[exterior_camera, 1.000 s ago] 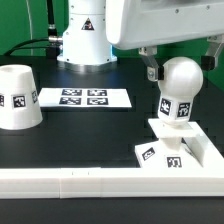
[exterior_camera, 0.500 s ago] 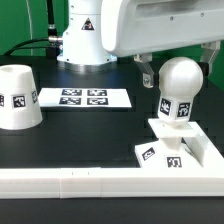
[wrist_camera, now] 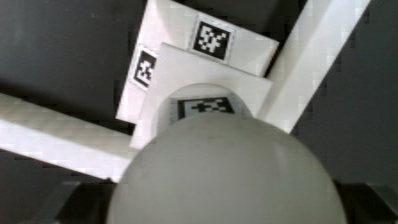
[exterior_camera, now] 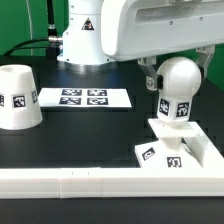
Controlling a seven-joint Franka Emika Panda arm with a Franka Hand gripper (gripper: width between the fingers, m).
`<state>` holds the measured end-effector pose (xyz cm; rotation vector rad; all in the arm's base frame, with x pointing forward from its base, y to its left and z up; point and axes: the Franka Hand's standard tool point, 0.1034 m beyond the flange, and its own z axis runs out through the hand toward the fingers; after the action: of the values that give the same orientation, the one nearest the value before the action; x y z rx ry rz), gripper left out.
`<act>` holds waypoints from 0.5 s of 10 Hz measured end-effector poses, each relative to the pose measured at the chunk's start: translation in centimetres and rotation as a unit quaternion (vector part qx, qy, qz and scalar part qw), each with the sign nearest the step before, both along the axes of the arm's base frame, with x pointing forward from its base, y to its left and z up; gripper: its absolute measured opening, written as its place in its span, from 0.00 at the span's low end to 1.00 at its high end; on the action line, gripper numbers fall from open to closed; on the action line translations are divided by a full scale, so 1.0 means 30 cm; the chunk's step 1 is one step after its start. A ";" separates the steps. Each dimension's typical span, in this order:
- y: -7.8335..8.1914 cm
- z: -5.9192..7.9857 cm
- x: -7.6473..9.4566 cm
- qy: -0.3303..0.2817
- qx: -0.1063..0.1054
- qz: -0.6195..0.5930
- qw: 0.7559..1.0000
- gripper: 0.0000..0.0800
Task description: Assemble lamp
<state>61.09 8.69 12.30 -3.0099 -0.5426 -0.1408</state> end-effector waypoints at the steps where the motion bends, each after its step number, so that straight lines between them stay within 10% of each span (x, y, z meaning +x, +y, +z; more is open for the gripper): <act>1: 0.000 0.000 0.000 0.001 0.001 -0.008 1.000 0.72; 5: 0.002 -0.002 0.000 0.017 0.033 -0.168 0.985 0.72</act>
Offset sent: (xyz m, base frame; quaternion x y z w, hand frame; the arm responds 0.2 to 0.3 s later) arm -0.0103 -0.0028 -0.0002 0.0584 0.0080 0.3225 0.9447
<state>61.10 8.74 12.24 -3.0039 -0.0204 -0.1249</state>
